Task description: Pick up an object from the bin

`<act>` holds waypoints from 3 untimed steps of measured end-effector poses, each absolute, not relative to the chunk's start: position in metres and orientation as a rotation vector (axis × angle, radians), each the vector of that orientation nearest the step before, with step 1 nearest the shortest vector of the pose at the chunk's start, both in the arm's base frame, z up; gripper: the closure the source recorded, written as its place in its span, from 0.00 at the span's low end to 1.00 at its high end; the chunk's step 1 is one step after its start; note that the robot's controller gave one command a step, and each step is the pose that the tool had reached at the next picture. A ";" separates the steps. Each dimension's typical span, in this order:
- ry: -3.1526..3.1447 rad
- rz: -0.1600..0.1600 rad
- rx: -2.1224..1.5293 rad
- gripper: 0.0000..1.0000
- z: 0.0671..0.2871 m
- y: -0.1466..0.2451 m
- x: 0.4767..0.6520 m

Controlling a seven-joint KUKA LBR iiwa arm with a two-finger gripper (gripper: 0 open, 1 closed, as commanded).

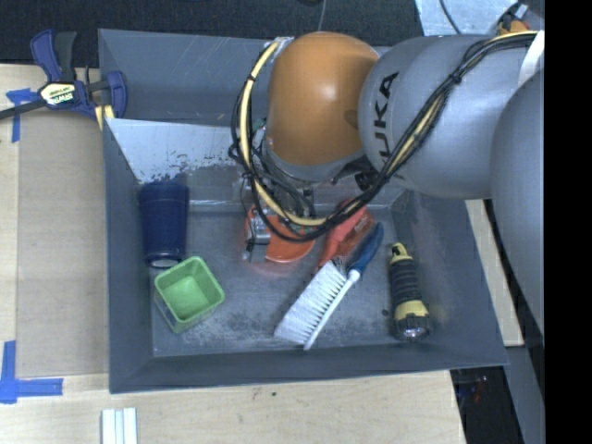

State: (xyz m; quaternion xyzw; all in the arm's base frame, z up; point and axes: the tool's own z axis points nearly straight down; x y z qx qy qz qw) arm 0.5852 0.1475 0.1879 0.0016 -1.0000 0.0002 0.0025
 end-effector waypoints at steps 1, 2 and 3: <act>-3.145 -0.001 -0.001 0.00 0.192 0.147 0.587; -3.135 0.032 0.141 0.00 0.074 0.210 0.553; -3.139 0.025 0.136 0.00 0.075 0.214 0.553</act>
Offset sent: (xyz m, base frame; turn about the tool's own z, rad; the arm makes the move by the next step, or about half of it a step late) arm -0.0393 0.0796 -0.1179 -0.0931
